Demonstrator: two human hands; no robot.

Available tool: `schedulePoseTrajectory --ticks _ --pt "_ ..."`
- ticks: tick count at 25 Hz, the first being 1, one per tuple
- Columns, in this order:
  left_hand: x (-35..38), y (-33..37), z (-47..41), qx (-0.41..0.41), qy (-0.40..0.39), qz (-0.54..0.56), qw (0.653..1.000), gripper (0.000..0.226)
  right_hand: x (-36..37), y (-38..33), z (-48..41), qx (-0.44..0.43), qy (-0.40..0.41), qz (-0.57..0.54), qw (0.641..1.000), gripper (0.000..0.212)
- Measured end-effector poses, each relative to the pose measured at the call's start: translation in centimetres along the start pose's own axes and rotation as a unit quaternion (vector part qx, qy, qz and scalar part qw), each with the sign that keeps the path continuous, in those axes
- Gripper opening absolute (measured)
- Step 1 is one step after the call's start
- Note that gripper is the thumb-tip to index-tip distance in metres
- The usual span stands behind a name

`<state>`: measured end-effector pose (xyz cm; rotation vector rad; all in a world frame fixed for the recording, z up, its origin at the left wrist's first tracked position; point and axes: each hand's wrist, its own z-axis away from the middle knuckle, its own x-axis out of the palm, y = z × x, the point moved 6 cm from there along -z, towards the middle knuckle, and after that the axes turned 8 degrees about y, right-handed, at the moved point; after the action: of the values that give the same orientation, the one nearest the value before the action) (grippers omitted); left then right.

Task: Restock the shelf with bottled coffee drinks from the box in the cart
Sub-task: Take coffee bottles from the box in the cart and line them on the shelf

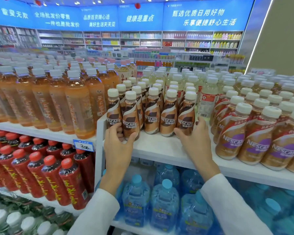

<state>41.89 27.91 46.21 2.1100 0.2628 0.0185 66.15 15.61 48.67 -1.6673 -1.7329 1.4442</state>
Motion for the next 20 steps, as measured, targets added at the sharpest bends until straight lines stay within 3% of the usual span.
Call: schedulePoseTrajectory --ticks 3,5,8,11,20 --pt "-1.9 -0.4 -1.2 0.010 0.040 0.003 0.999 0.044 0.0 -2.1 2.8 -0.065 0.061 0.007 0.996 0.076" --pt "-2.5 -0.4 -2.2 0.028 0.042 -0.027 0.998 0.046 1.4 -3.9 4.5 -0.117 0.050 0.003 0.992 0.062" --pt "-2.2 -0.2 -3.1 0.050 0.019 -0.082 0.995 0.056 5.5 -6.2 6.2 -0.142 -0.071 -0.036 0.987 0.057" --pt "-1.8 -0.2 -3.4 0.061 0.016 -0.123 0.990 0.056 9.4 -7.7 7.1 -0.101 -0.171 -0.088 0.976 0.063" --pt "-1.6 -0.9 -4.0 0.047 0.022 -0.114 0.992 0.056 11.0 -7.4 7.0 -0.106 -0.108 -0.085 0.985 0.052"
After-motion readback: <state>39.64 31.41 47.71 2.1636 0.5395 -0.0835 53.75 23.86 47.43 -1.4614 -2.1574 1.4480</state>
